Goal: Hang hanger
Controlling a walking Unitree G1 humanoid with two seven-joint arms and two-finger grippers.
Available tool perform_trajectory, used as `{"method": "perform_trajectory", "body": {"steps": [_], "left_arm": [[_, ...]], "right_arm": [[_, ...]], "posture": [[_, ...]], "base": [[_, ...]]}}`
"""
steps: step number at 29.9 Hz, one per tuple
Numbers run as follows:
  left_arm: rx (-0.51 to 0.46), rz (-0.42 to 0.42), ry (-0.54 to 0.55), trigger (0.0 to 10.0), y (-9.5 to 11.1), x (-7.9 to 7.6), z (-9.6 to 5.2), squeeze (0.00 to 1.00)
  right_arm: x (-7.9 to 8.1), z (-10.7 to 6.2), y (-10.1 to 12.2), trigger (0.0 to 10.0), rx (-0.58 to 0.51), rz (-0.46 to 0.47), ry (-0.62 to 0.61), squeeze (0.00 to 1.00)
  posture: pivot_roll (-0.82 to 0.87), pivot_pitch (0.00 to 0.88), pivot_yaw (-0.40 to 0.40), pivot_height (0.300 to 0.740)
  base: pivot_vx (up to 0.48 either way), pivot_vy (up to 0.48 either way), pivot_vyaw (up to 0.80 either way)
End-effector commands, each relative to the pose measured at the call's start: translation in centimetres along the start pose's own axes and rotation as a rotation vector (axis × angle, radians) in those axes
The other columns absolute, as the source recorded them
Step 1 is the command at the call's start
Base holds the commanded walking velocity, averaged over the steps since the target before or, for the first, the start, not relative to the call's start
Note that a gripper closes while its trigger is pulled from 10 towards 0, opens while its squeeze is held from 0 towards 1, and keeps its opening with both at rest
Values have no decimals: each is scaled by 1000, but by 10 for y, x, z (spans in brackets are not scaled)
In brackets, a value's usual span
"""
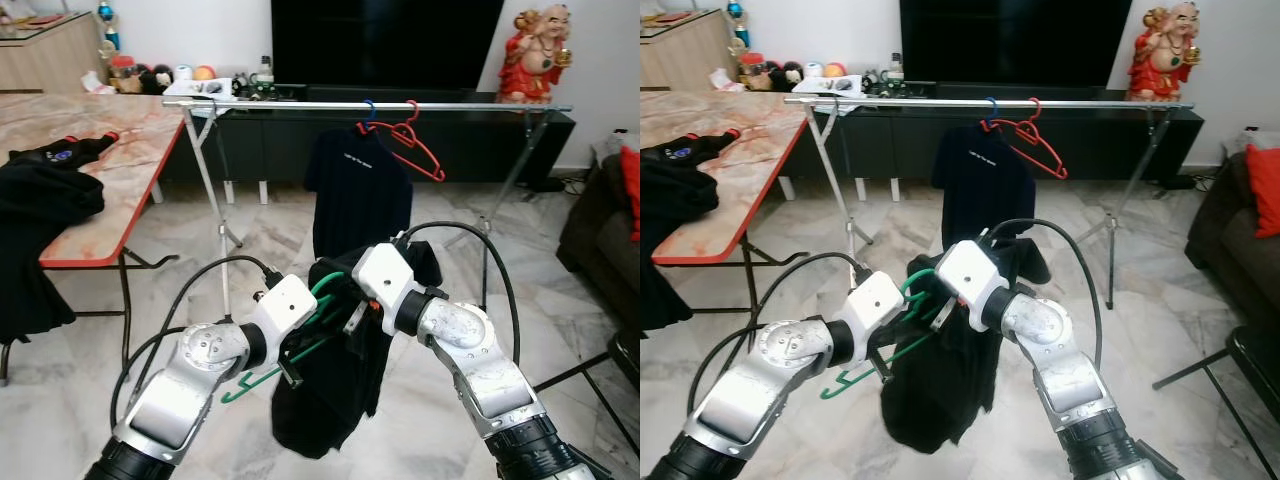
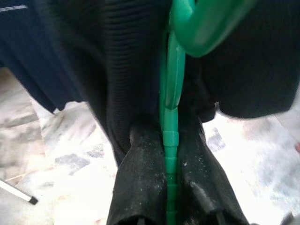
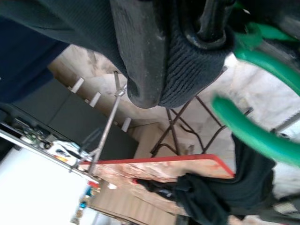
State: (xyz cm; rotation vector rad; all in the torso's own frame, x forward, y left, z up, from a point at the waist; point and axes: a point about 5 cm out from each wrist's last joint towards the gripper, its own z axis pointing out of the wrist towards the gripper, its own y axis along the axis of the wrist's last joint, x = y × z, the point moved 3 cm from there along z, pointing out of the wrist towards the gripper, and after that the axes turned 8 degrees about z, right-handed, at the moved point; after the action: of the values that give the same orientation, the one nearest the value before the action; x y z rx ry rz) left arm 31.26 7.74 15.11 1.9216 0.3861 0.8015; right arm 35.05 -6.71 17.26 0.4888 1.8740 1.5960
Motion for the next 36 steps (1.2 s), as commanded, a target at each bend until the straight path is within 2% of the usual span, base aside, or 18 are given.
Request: {"method": "perform_trajectory", "body": {"steps": [1, 4, 6, 8, 9, 11, 13, 15, 18, 20, 21, 28, 31, 34, 35, 36], "left_arm": [[-34, -18, 62, 10000, 10, 11, 0, 0], [-43, -46, 90, 10000, 12, 14, 2, 0], [-38, -43, 85, 10000, 11, 13, 2, 0], [-29, -46, 88, 10000, 8, 13, 2, 0], [-28, -47, 89, 10000, 8, 13, 2, 0], [-28, -49, 94, 10000, 8, 14, 2, 0], [-24, -68, 123, 10000, 7, 17, 3, 0], [-15, -82, 142, 10000, 5, 18, 4, 0], [-11, -101, 156, 10000, 5, 19, 6, 0], [-14, -113, 175, 10000, 5, 22, 6, 0], [-15, -125, 203, 10000, 5, 27, 5, 0], [-28, -153, 225, 10000, 6, 32, 4, 0], [-33, -158, 227, 10000, 6, 31, 4, 0], [-37, -163, 226, 10000, 7, 31, 5, 0], [-39, -169, 215, 10000, 7, 30, 5, 0], [-39, -169, 215, 10000, 7, 30, 5, 0]], "right_arm": [[-4, -4, 6, 10000, -32, 10, -20, 0], [-9, -6, 4, 10000, -25, 17, -57, 0], [-17, -7, 0, 10000, -7, 27, -111, 0], [-35, -10, -7, 10000, 21, 58, -233, 0], [-38, -11, -9, 10000, 24, 71, -255, 0], [-40, -12, -8, 10000, 16, 83, -272, 0], [-42, -14, 2, 10000, -62, 125, -288, 0], [-36, -14, 7, 10000, -100, 153, -252, 0], [-17, -13, 16, 10000, -150, 189, -116, 0], [3, -16, 23, 10000, -191, 185, 19, 0], [19, -20, 27, 10000, -205, 187, 123, 0], [47, -32, 15, 10000, -137, 148, 307, 0], [51, -35, 15, 10000, -137, 141, 330, 0], [39, -33, 10, 10000, -107, 129, 248, 0], [26, -31, 5, 10000, -84, 104, 163, 0], [26, -31, 5, 10000, -84, 104, 163, 0]], "posture": [[87, 23, 7, 740], [85, 23, 6, 740], [85, 23, 6, 740], [86, 22, 7, 740], [87, 22, 6, 740], [87, 22, 6, 740], [86, 23, 6, 740], [83, 22, 6, 740], [82, 24, 5, 740], [83, 25, 4, 740], [83, 25, 4, 740], [81, 27, 3, 740], [77, 28, 4, 740], [78, 28, 4, 740], [78, 27, 3, 740], [78, 27, 3, 740]], "base": [[0, 0, 0], [0, 0, 0], [0, 0, 0], [0, 0, 0], [0, 0, 0], [0, 0, 0], [0, 0, 0], [0, 0, 0], [0, 0, 0], [0, 0, 0], [0, 0, 0], [0, 0, 0], [0, 0, 0], [0, 0, 0], [0, 0, 0], [0, 0, 0]]}}
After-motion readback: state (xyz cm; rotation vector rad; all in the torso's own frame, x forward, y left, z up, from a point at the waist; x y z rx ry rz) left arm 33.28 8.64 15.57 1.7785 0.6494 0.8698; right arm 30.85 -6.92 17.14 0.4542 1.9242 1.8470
